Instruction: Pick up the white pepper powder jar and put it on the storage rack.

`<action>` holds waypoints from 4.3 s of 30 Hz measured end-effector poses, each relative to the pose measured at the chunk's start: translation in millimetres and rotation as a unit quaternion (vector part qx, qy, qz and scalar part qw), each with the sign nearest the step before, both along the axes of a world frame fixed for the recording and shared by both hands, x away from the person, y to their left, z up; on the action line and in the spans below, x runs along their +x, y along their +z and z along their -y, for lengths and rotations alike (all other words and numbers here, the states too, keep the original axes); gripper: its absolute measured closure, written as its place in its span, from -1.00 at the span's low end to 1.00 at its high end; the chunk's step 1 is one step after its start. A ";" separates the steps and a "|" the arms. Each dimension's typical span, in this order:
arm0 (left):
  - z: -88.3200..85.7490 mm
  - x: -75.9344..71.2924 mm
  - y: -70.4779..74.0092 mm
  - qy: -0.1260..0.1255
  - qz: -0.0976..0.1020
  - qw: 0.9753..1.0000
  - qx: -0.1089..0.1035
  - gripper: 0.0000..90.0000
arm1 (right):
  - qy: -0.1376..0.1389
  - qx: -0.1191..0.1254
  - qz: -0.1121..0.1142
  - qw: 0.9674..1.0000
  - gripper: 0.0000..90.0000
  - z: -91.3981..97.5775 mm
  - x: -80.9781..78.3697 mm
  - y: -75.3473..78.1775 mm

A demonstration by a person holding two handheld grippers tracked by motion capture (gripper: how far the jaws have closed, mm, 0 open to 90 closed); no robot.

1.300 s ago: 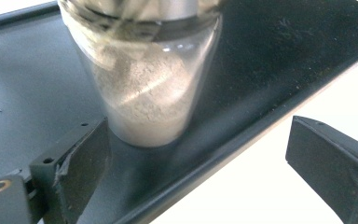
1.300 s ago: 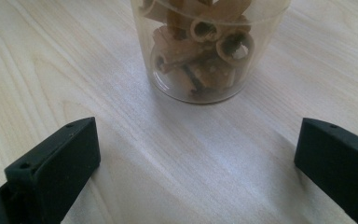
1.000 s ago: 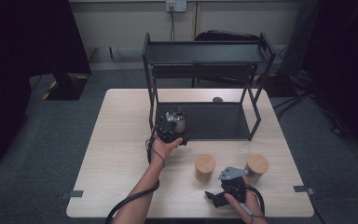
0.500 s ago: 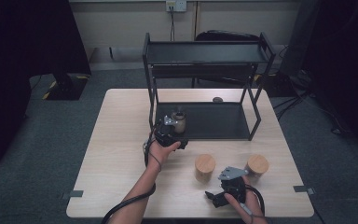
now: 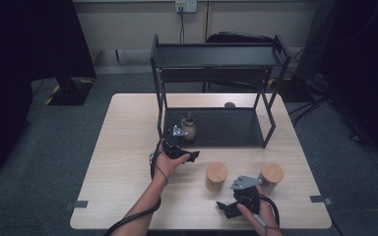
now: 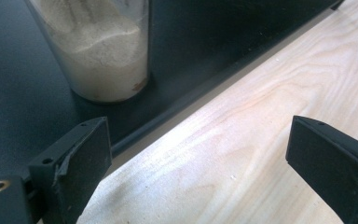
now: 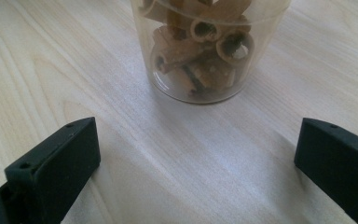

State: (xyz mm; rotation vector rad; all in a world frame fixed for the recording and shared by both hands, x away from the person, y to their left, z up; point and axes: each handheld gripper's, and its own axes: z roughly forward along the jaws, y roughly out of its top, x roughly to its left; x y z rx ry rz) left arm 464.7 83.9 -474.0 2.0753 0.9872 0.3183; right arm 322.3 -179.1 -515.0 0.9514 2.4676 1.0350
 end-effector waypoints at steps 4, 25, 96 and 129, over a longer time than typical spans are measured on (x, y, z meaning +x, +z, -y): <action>-2.2 -3.4 1.4 -0.004 0.001 1.000 -0.003 -0.86 | 0.000 0.000 0.000 1.000 -1.00 0.0 0.0 0.0; -19.2 -17.1 0.4 -0.011 -0.002 1.000 -0.012 -0.86 | 0.000 0.000 0.000 1.000 -1.00 0.0 0.0 0.0; -81.2 -59.3 -21.1 -0.006 -0.019 1.000 -0.025 -0.87 | 0.000 0.000 0.000 1.000 -1.00 0.0 0.0 0.0; -120.1 -84.6 -22.1 0.010 -0.024 0.999 -0.019 -0.89 | 0.000 0.000 0.000 1.000 -1.00 0.0 0.0 0.0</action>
